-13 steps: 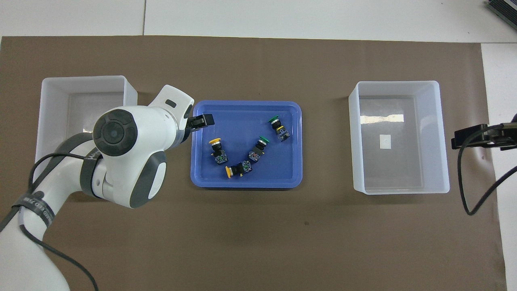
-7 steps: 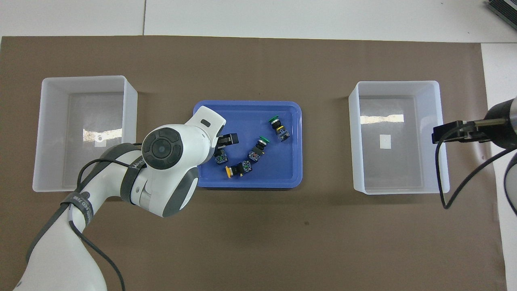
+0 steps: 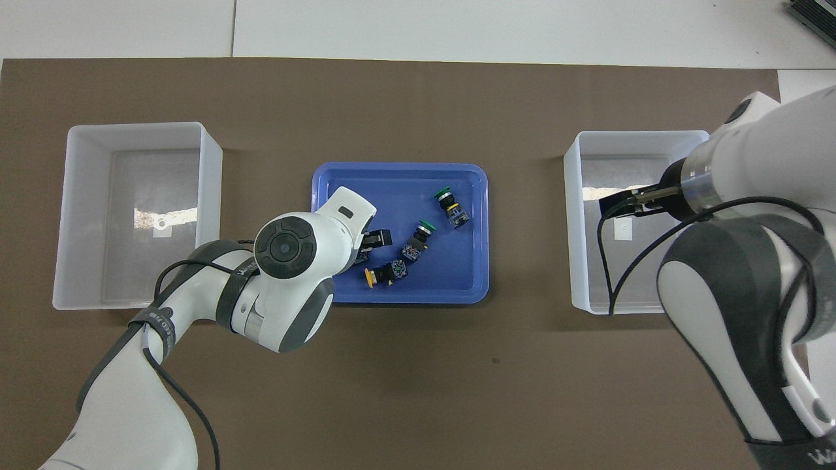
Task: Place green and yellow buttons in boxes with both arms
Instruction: 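Grasp a yellow button with the left gripper while the right gripper reaches the tray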
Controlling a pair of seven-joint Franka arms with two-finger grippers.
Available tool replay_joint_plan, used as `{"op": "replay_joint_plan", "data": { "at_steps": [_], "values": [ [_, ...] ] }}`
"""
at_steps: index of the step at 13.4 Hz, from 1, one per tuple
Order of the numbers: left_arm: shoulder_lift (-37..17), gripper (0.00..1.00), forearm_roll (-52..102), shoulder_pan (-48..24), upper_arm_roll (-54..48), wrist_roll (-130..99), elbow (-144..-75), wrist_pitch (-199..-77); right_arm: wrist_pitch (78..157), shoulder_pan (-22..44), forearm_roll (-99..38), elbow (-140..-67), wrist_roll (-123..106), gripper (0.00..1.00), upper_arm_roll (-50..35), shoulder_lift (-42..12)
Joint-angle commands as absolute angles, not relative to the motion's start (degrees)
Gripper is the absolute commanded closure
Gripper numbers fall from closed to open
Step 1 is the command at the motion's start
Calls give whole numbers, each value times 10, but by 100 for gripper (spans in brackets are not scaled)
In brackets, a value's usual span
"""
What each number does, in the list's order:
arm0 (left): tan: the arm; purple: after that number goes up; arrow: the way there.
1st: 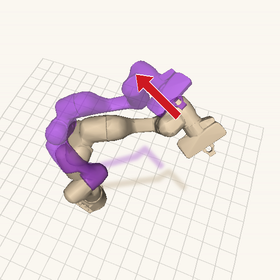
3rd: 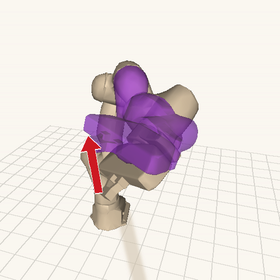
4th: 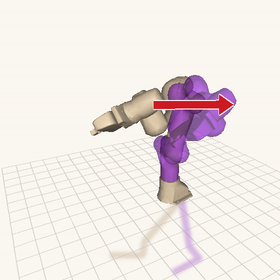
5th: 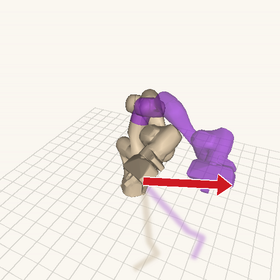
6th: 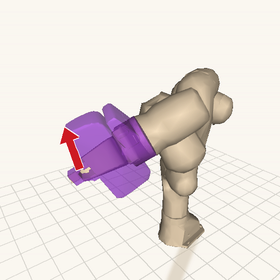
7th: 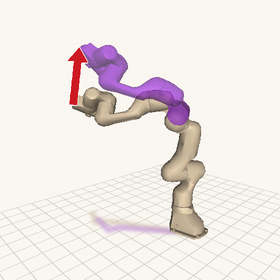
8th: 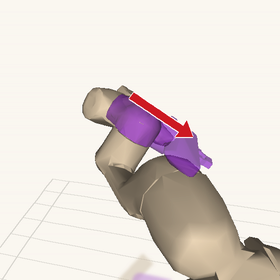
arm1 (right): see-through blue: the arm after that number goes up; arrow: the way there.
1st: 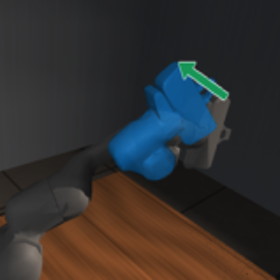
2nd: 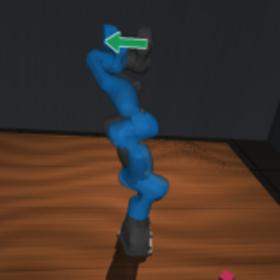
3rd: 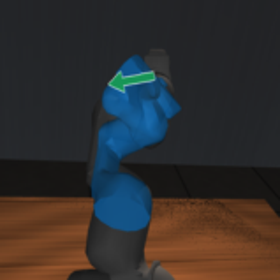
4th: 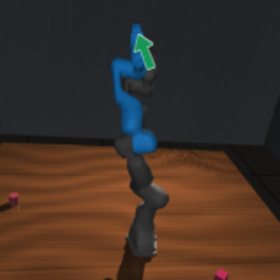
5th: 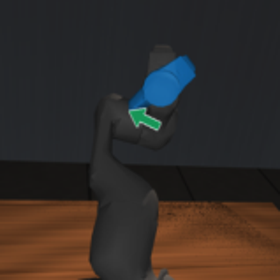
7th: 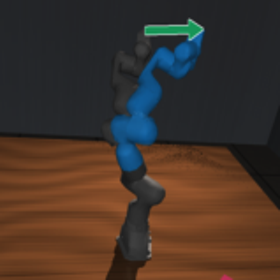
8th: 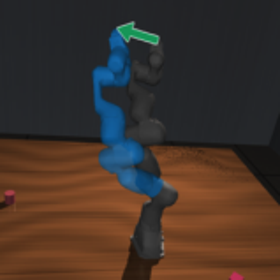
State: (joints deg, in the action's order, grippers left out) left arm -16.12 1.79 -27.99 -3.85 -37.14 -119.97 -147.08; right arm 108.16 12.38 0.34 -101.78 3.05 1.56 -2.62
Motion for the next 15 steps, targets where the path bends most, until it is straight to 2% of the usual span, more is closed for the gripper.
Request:
{"op": "replay_joint_plan", "data": {
  "at_steps": [1,3,6,9,12,15],
  "values": [
    [-177,1,27,-287,-31,-374,-1222,-1526,1128,148,-35,-1017,54,0,17,-64],
    [-178,14,27,-289,-31,-380,-1230,-1527,1198,176,-67,-1017,53,0,17,-108],
    [-180,63,26,-287,-31,-403,-1222,-1526,1296,213,-96,-1017,58,0,17,-153],
    [-187,100,26,-281,-30,-403,-1192,-1508,1345,243,-96,-1018,50,0,17,-186],
    [-186,100,26,-274,-28,-400,-1152,-1466,1376,273,-96,-1020,-1,0,17,-214],
    [-169,100,25,-229,-29,-391,-1081,-1359,1409,280,-95,-1056,-82,0,17,-219]
  ]
}}
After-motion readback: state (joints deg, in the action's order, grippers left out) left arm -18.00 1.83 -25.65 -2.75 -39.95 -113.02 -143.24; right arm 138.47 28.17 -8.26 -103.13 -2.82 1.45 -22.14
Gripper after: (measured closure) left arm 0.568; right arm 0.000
